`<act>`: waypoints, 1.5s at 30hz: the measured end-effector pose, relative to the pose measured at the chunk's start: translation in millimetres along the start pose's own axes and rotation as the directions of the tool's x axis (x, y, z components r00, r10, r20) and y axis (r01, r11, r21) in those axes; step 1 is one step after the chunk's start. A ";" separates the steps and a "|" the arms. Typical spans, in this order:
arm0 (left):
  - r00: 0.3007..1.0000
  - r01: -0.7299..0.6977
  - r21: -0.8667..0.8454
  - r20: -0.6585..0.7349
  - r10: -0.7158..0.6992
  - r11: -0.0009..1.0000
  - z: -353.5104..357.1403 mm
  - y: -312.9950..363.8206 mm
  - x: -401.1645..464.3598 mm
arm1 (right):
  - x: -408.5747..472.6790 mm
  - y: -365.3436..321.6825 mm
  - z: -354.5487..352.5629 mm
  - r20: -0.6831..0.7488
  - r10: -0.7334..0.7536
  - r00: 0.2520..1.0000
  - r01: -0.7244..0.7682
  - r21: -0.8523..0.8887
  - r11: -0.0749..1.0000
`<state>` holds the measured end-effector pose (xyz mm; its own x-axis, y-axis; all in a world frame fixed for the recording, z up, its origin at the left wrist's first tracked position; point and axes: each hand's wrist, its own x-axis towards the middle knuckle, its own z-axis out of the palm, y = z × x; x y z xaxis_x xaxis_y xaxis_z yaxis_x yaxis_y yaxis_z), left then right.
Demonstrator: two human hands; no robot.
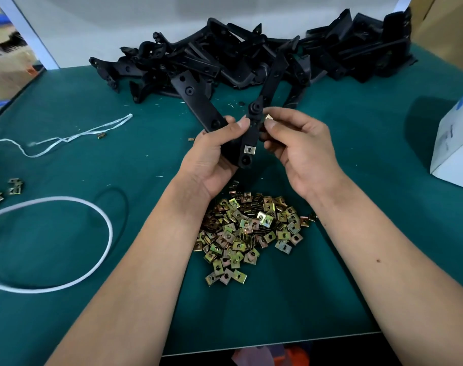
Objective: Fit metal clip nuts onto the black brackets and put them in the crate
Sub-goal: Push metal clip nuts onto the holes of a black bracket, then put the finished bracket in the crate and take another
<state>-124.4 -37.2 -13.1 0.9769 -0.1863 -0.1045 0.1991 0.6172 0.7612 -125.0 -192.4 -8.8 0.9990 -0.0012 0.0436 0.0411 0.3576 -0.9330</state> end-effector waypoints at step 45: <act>0.998 0.062 0.113 -0.027 -0.059 0.992 6.2 3.3 -6.7 | 1.1 0.7 -5.0 0.094 0.059 0.994 -0.066 0.074 0.995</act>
<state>-130.8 -38.7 -5.9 0.9651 -0.2020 -0.1667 0.2494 0.5144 0.8205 -123.8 -196.8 -11.2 0.9940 0.1075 0.0223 -0.0257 0.4251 -0.9048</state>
